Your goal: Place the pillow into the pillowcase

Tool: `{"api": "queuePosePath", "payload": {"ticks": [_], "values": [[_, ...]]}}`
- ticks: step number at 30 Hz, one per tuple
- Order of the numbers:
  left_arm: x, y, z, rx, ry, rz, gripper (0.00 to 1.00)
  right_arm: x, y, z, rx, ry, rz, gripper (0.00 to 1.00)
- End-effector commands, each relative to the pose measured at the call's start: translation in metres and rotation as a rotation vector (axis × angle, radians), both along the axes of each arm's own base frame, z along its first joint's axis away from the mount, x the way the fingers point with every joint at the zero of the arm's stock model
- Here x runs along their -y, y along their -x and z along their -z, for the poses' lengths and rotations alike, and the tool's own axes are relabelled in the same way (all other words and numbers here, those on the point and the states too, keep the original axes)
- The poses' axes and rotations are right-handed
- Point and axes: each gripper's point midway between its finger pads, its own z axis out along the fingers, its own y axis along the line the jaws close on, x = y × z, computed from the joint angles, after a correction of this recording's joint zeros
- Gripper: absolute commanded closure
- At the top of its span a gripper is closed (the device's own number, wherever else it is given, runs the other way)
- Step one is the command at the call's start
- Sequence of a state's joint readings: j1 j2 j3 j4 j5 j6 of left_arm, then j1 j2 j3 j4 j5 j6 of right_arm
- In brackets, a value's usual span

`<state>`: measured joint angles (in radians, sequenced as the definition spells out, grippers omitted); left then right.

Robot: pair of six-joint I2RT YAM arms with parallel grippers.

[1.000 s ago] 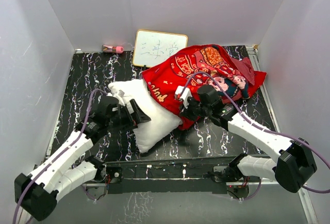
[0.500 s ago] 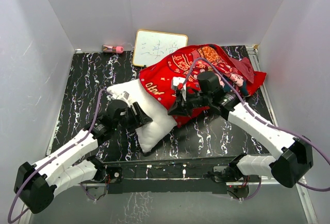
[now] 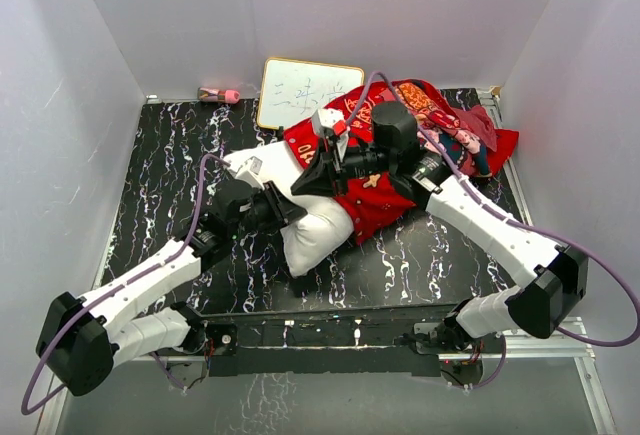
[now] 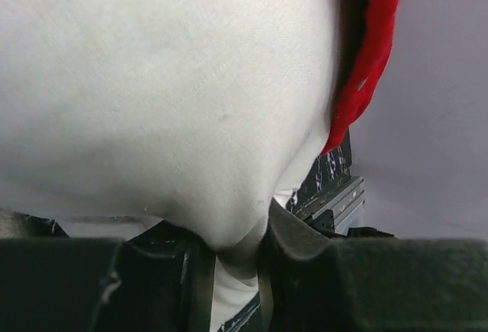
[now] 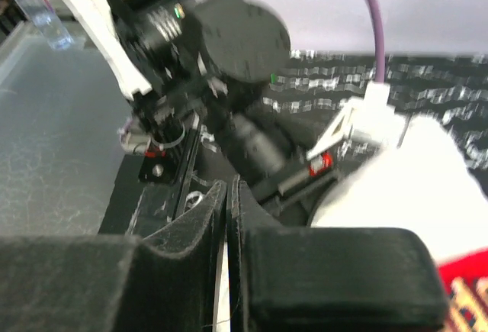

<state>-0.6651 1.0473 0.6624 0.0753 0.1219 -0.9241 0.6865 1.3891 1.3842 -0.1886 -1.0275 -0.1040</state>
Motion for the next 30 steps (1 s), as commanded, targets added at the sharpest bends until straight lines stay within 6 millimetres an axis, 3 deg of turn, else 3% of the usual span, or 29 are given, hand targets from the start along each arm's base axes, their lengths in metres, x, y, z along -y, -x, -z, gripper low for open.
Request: {"api": "queuePosePath", "payload": {"ticks": [1, 3, 6, 9, 12, 17, 18, 24, 30], "values": [[-0.011, 0.0, -0.003, 0.024, 0.02, -0.068, 0.7, 0.015, -0.016, 0.056, -0.049, 0.104, 0.115, 0.92], [-0.035, 0.01, 0.009, -0.021, -0.029, -0.148, 0.52, 0.027, -0.018, 0.073, -0.044, 0.142, 0.154, 0.91], [-0.071, 0.025, 0.0, 0.001, -0.061, -0.245, 0.29, 0.043, -0.014, 0.074, 0.029, 0.147, 0.182, 0.79], [-0.1, 0.044, -0.017, 0.034, -0.042, -0.311, 0.15, 0.059, -0.007, 0.064, 0.095, 0.13, 0.203, 0.61], [-0.115, 0.064, -0.037, 0.06, 0.041, -0.33, 0.03, 0.075, -0.005, 0.061, 0.122, 0.122, 0.232, 0.43], [-0.101, 0.077, -0.056, 0.088, 0.092, -0.219, 0.03, 0.101, -0.021, 0.064, 0.116, 0.128, 0.353, 0.04], [-0.093, 0.076, -0.054, 0.074, 0.061, -0.174, 0.03, 0.105, -0.024, 0.069, 0.102, 0.137, 0.375, 0.01], [-0.052, 0.07, -0.029, -0.019, -0.201, 0.122, 0.04, 0.122, -0.028, 0.102, 0.016, 0.199, 0.472, 0.01], [-0.045, 0.075, -0.017, 0.032, -0.287, 0.235, 0.04, 0.127, -0.023, 0.125, -0.036, 0.233, 0.49, 0.01]]}}
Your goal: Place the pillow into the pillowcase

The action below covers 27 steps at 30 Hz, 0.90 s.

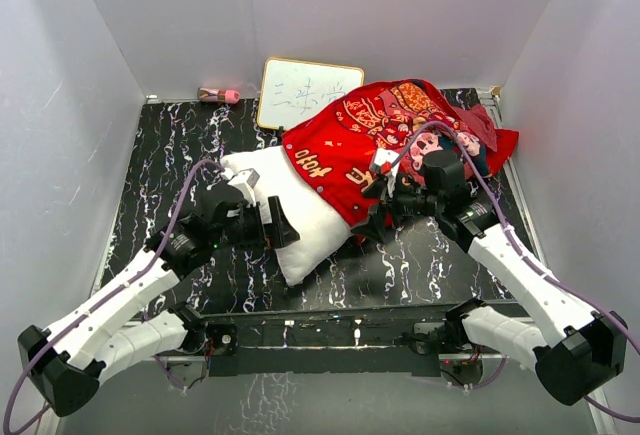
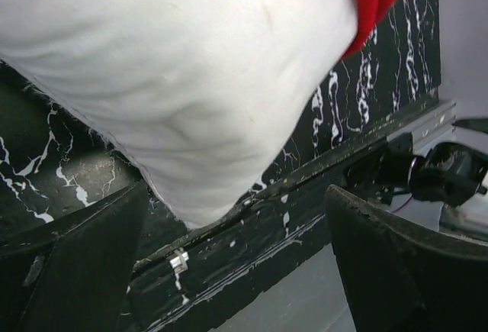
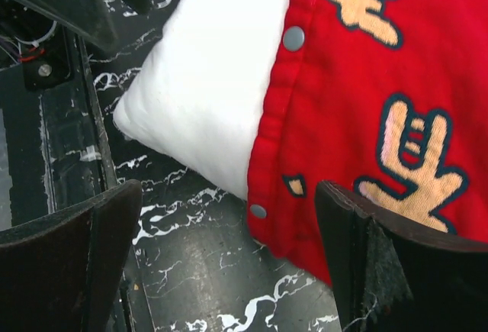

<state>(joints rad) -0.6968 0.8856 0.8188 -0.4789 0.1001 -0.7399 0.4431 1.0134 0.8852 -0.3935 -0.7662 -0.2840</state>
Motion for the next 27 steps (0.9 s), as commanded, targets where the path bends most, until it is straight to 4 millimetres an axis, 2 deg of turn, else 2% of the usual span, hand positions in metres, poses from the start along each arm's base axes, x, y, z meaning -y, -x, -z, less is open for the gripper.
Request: {"api": "queuePosePath", "payload": {"ticks": [1, 4, 6, 9, 13, 16, 17, 18, 20, 21, 23, 27], "values": [[0.0, 0.018, -0.009, 0.067, -0.019, 0.136, 0.04, 0.004, -0.002, 0.0, 0.016, -0.012, 0.044, 0.03], [0.003, 0.022, 0.007, 0.008, -0.016, 0.129, 0.03, 0.009, -0.013, 0.017, -0.01, 0.021, 0.116, 0.06], [0.018, 0.018, 0.012, -0.006, 0.046, 0.127, 0.03, 0.008, -0.021, 0.029, -0.015, 0.048, 0.156, 0.08], [0.036, 0.004, 0.023, 0.013, 0.11, 0.093, 0.03, 0.005, -0.033, 0.047, 0.029, 0.117, 0.218, 0.09], [0.034, -0.016, 0.045, 0.025, 0.074, 0.001, 0.04, 0.005, -0.053, 0.063, 0.079, 0.192, 0.304, 0.11], [0.037, -0.024, 0.047, 0.043, 0.1, -0.04, 0.19, 0.003, -0.069, 0.075, 0.059, 0.22, 0.347, 0.2], [0.037, -0.025, 0.047, 0.043, 0.112, -0.048, 0.26, 0.001, -0.073, 0.078, 0.049, 0.22, 0.351, 0.28], [0.038, -0.026, 0.047, 0.044, 0.121, -0.053, 0.36, -0.003, -0.075, 0.078, 0.042, 0.213, 0.344, 0.41], [0.037, -0.024, 0.05, 0.039, 0.124, -0.055, 0.59, -0.015, -0.074, 0.069, 0.025, 0.178, 0.304, 0.77], [0.036, -0.023, 0.049, 0.039, 0.124, -0.054, 0.68, -0.021, -0.071, 0.057, 0.022, 0.149, 0.269, 0.87], [0.034, -0.02, 0.046, 0.046, 0.128, -0.049, 0.78, -0.038, -0.05, 0.028, 0.019, 0.082, 0.119, 0.92], [0.037, -0.018, 0.026, 0.102, 0.182, -0.013, 0.88, -0.064, 0.016, -0.054, 0.085, -0.113, -0.273, 0.92]]}}
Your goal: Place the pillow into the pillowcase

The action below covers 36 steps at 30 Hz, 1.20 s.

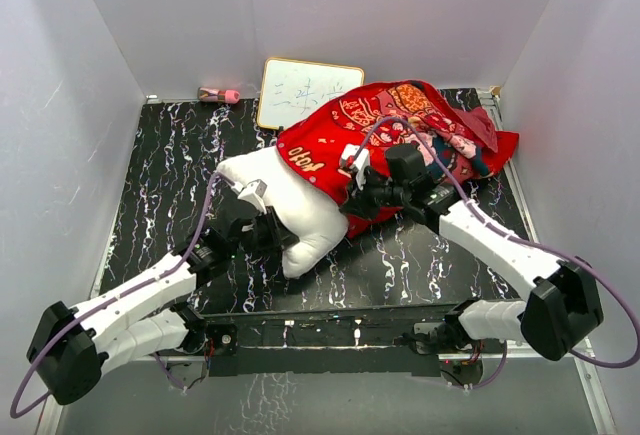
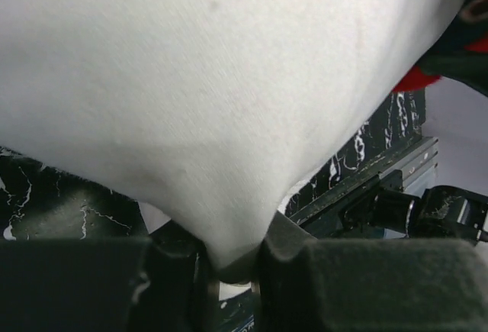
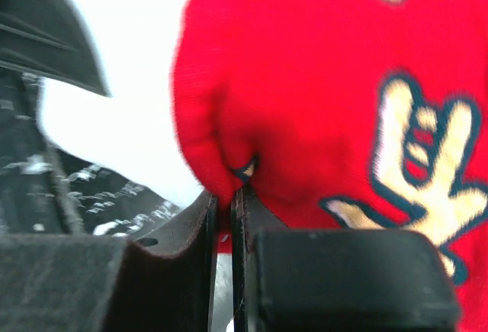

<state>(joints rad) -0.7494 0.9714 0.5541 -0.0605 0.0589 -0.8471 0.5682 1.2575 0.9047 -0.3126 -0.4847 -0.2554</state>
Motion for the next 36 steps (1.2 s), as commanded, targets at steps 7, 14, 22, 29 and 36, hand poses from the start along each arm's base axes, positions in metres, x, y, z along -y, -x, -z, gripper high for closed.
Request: {"api": "queuePosePath", "payload": {"ticks": [7, 14, 22, 29, 36], "values": [[0.04, -0.016, -0.108, 0.277, 0.186, 0.162, 0.91, -0.116, 0.105, -0.243, 0.266, -0.521, -0.66, 0.92], [0.042, -0.029, -0.134, 0.343, 0.179, 0.138, 0.91, -0.158, 0.073, -0.251, 0.259, -0.519, -0.551, 0.92], [-0.014, -0.015, -0.061, 0.114, 0.494, -0.295, 0.91, -0.093, 0.013, -0.122, 0.111, -0.274, -0.275, 0.7], [-0.019, -0.008, -0.058, 0.067, 0.513, -0.315, 0.89, -0.032, 0.035, -0.165, 0.302, -0.314, -0.26, 0.05], [-0.002, -0.008, -0.08, 0.084, 0.498, -0.227, 0.89, 0.021, 0.054, -0.107, 0.13, -0.288, -0.045, 0.09]]}}
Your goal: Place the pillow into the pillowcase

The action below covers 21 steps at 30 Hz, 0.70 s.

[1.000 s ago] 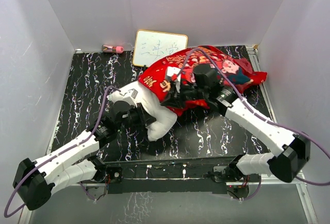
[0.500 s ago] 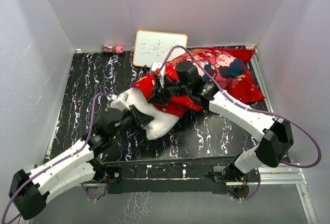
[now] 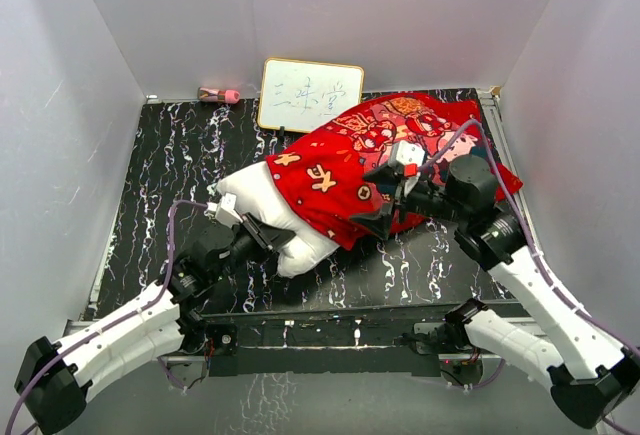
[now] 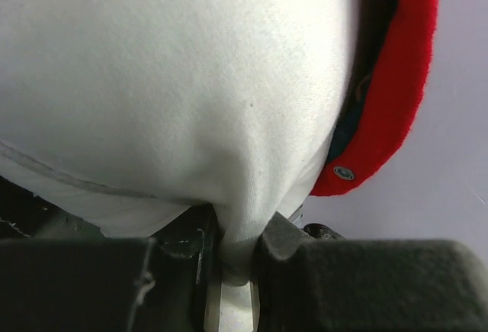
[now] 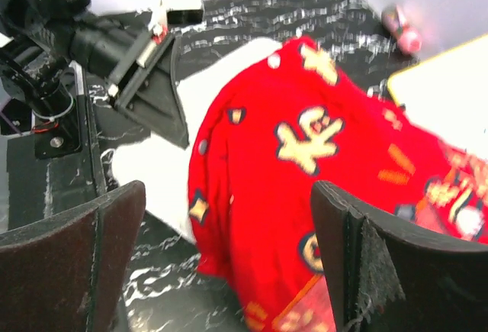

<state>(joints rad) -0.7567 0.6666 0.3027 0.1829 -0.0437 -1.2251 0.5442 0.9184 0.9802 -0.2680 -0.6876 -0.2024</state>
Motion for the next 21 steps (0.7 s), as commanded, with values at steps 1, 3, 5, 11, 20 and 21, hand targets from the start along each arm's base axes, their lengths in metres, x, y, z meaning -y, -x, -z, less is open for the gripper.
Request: {"api": "queuePosePath", "payload": {"ticks": [1, 3, 5, 11, 20, 21], "values": [[0.012, -0.01, -0.052, 0.094, 0.077, 0.014, 0.89, 0.016, 0.01, 0.059, -0.228, 0.045, 0.051, 0.13], [0.015, -0.011, -0.06, 0.106, 0.089, 0.027, 0.89, 0.014, 0.024, 0.076, -0.287, 0.051, -0.001, 0.23], [0.019, -0.011, -0.068, 0.12, 0.095, 0.04, 0.89, 0.013, 0.023, 0.093, -0.341, 0.058, 0.008, 0.31], [0.026, -0.015, -0.085, 0.157, 0.087, 0.067, 0.89, 0.012, -0.009, 0.13, -0.392, 0.114, 0.13, 0.22], [0.034, -0.016, -0.1, 0.18, 0.121, 0.097, 0.89, 0.003, -0.058, 0.129, -0.258, 0.088, 0.221, 0.0], [0.036, -0.016, -0.102, 0.183, 0.12, 0.101, 0.89, -0.001, -0.058, 0.127, -0.255, 0.073, 0.202, 0.01]]}}
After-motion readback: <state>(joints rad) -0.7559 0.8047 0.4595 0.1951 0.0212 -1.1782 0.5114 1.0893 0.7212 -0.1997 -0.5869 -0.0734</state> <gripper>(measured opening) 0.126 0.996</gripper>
